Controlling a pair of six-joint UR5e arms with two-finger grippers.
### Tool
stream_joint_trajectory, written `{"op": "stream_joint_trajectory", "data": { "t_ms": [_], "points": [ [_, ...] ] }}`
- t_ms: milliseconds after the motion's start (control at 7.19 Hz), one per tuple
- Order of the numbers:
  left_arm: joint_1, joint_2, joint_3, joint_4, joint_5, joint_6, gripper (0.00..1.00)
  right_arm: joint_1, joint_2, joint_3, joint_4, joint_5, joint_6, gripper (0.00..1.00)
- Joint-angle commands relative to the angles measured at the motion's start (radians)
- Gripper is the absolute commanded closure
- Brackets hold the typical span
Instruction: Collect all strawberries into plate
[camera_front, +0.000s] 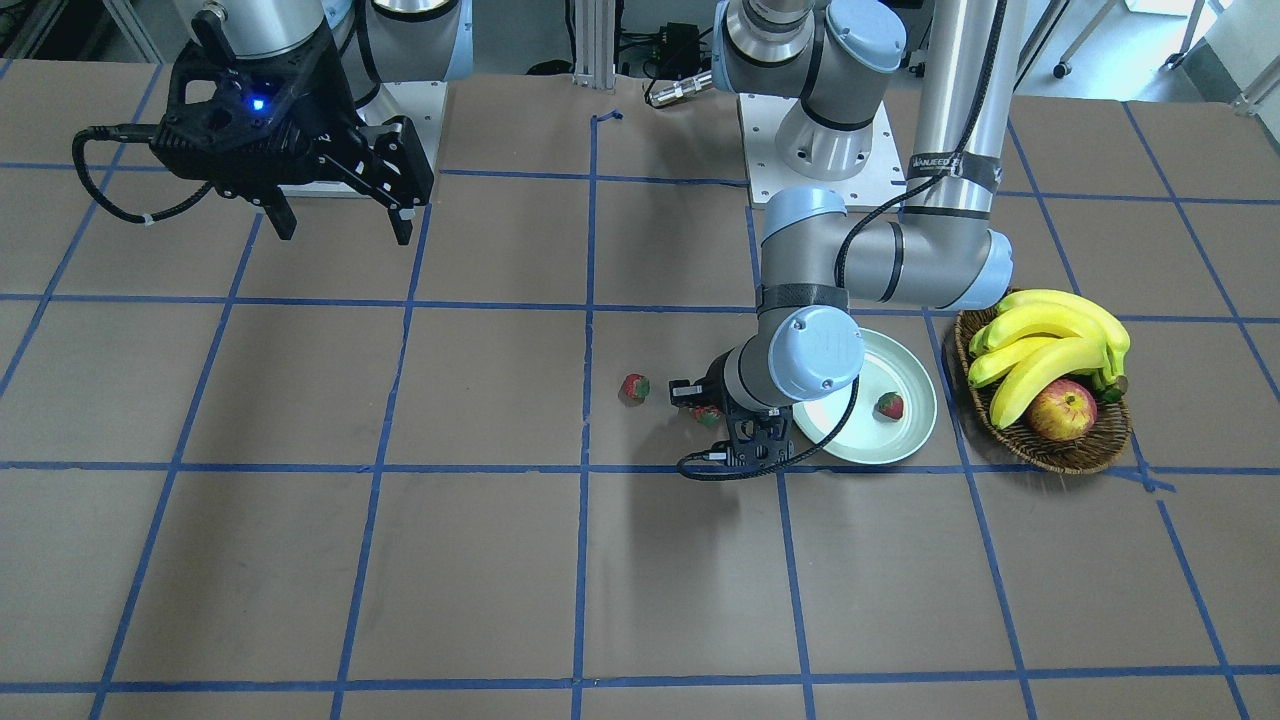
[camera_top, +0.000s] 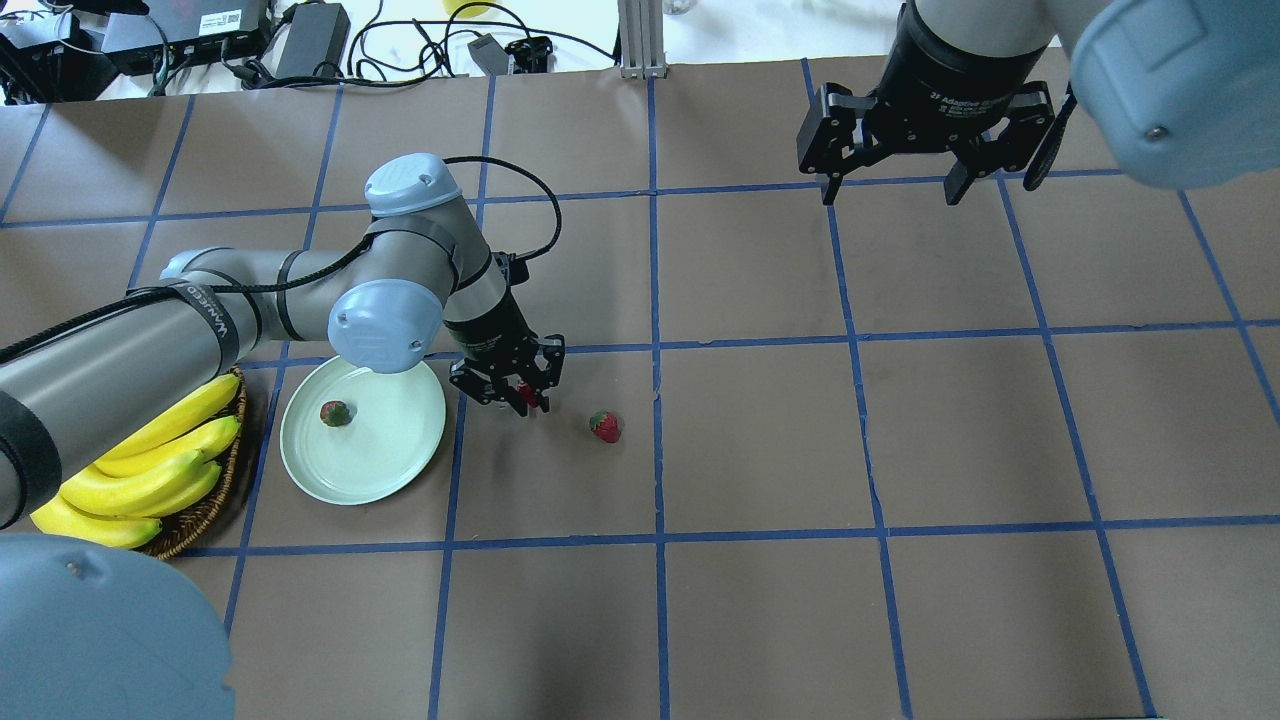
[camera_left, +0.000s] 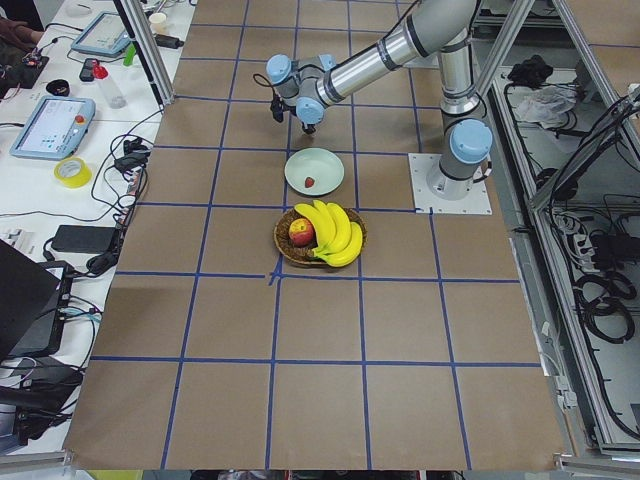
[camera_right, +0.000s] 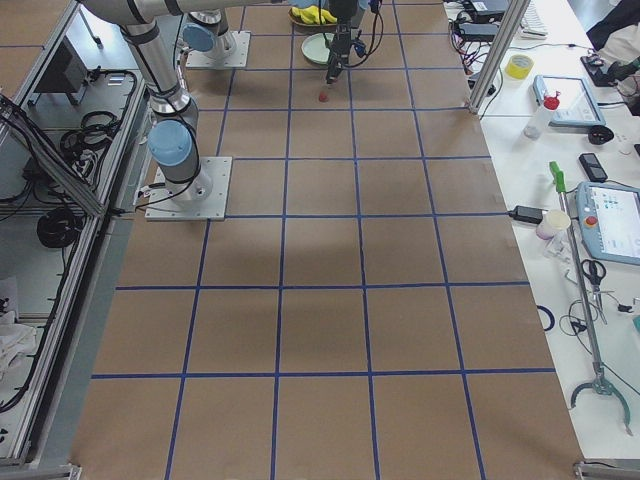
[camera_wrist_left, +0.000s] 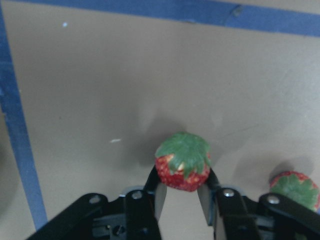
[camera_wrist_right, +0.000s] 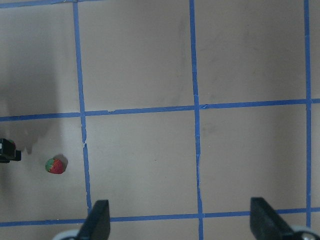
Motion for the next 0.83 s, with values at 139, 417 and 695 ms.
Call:
{"op": "stream_joint_trajectory", "data": {
  "t_ms": [139,417,695],
  "points": [
    [0.139,0.033,0.154,-0.247,0.014,0.084,1.00,0.003,0.001,0.000,-0.011,0.004,0.002,0.00],
    [0.237,0.053,0.143,-0.312,0.122,0.232,1.00,0.006,0.004,0.000,-0.019,-0.001,0.005,0.00],
    [0.275,0.052,0.093,-0.323,0.181,0.342,1.00,0.008,0.004,0.000,-0.017,-0.005,0.019,0.00]
  ]
}}
